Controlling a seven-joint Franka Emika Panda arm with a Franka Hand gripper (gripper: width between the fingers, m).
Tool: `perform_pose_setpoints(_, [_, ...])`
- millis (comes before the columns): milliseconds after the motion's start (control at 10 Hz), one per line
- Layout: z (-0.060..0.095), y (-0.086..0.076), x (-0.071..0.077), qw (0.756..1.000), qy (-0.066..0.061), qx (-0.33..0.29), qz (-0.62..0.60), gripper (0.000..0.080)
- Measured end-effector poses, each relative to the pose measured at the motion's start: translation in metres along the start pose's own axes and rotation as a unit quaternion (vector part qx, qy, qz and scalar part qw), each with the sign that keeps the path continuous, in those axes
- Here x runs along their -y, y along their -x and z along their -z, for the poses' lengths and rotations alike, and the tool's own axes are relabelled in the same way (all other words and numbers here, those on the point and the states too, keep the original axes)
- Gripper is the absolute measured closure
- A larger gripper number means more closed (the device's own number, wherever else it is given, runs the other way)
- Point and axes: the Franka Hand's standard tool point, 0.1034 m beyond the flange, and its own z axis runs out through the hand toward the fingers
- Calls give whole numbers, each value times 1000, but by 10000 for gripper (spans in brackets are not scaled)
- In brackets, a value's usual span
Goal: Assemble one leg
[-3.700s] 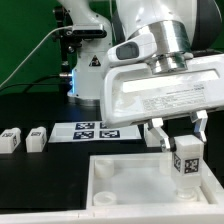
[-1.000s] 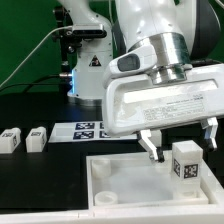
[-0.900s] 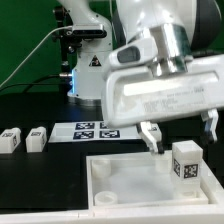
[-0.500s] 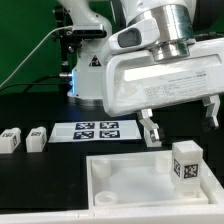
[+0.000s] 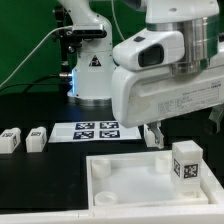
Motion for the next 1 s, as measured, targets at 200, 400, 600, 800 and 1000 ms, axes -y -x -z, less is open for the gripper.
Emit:
perform_pose_setpoints(200, [1,1,2,1000,-2,13,-3,150])
perform_pose_setpoints(400, [0,1,2,1000,-2,14,-3,150])
perform_pose_setpoints(600, [-2,0,-1,1000,-2,16,-5,150])
perform_pose_setpoints(800, [-15,-10,-9,1000,-3,18,-10,150])
perform_pose_setpoints(1000, [-15,-19,-16,1000,-3,12,-14,150])
